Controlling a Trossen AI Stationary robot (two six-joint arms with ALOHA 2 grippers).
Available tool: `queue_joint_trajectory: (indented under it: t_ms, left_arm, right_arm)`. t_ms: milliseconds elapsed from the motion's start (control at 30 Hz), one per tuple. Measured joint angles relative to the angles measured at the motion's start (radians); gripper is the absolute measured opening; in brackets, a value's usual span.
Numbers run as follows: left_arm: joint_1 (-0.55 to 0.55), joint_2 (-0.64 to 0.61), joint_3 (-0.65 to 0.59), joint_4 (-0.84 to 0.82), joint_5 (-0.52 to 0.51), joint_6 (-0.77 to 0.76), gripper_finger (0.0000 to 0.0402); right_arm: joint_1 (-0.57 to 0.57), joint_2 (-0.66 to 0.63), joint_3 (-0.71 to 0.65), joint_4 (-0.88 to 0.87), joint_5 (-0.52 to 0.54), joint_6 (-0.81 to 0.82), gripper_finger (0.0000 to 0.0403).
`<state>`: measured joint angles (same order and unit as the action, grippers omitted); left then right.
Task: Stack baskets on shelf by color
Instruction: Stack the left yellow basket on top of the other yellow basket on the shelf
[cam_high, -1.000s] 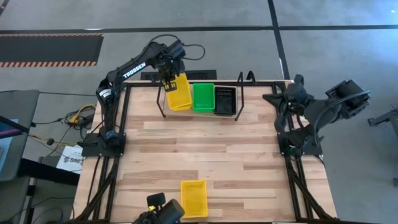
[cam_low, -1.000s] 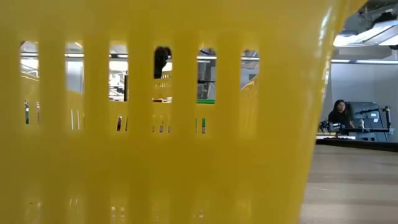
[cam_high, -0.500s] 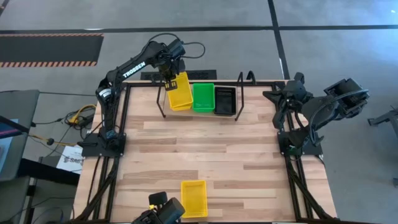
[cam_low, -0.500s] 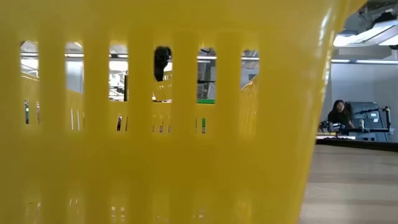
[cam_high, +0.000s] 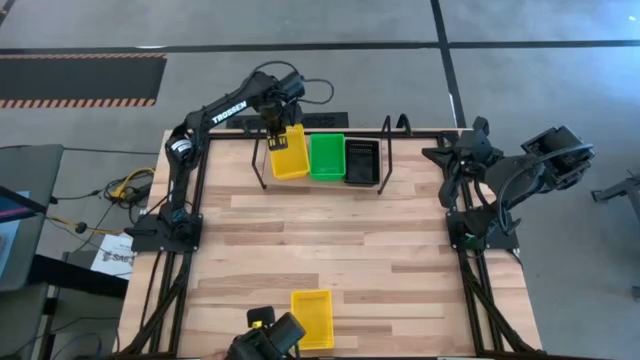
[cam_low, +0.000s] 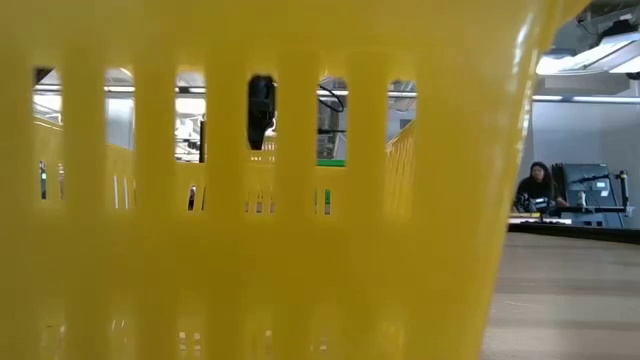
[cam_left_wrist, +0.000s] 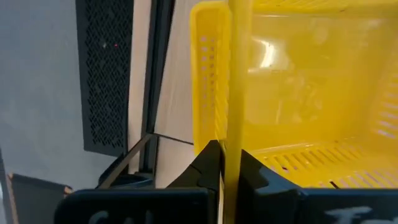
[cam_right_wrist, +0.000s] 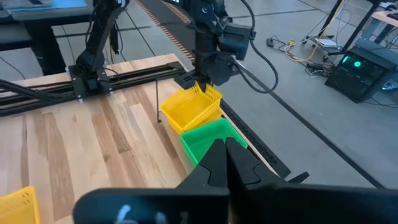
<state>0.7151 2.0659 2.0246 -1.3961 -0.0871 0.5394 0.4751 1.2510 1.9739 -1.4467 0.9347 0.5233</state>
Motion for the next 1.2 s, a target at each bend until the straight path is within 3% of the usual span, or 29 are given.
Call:
queue_joint_trajectory:
  t_ms: [333,1200]
  left_arm:
    - [0.012,0.0,0.0,-0.017,0.027,0.012,0.0]
    - [0.004,-0.002,0.0,-0.063,0.023,-0.138,0.0]
  right_arm:
    - [0.0,0.0,0.0,-0.026,0.0,0.0,0.0001]
    - [0.0,0.0,0.0,-0.042,-0.019,-0.003,0.0001]
